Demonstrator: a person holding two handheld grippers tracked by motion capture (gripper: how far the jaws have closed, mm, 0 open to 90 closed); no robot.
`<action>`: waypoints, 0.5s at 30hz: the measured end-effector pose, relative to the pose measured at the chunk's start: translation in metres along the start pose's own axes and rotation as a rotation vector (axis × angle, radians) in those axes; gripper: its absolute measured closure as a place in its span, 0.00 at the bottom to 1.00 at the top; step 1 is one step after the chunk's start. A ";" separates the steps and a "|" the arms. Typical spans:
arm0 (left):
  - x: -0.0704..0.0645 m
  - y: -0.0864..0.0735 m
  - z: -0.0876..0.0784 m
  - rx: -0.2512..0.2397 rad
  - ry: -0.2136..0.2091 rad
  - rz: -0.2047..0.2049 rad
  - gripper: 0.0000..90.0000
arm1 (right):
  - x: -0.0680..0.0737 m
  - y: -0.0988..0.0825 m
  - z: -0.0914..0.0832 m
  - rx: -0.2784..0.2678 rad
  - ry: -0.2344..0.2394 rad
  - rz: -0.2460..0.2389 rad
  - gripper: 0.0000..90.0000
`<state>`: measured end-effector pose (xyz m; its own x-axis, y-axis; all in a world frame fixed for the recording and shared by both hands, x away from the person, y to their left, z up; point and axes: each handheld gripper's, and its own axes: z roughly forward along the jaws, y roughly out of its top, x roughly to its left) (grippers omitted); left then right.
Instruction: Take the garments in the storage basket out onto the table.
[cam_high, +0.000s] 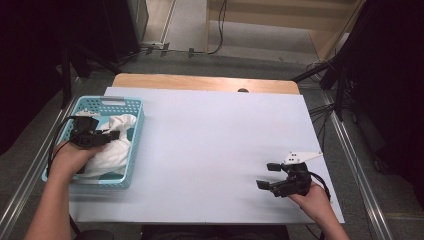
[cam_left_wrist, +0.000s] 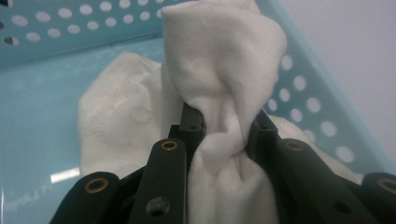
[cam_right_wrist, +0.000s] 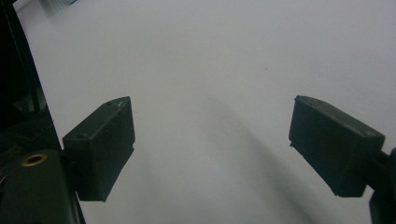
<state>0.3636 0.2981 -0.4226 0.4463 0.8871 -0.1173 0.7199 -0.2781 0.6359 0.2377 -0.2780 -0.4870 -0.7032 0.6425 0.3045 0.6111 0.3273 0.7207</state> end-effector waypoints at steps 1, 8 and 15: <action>-0.001 0.003 -0.002 0.005 -0.006 0.003 0.82 | 0.000 0.000 0.000 0.001 0.000 0.000 0.14; -0.001 0.018 -0.017 -0.012 -0.050 0.005 0.82 | 0.001 0.000 -0.001 -0.010 0.003 -0.008 0.14; -0.001 0.030 -0.032 -0.028 -0.081 0.019 0.83 | 0.001 0.000 0.000 -0.004 0.005 -0.004 0.14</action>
<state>0.3675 0.3003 -0.3788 0.5018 0.8490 -0.1656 0.6964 -0.2830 0.6595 0.2367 -0.2775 -0.4867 -0.7077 0.6376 0.3044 0.6067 0.3277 0.7242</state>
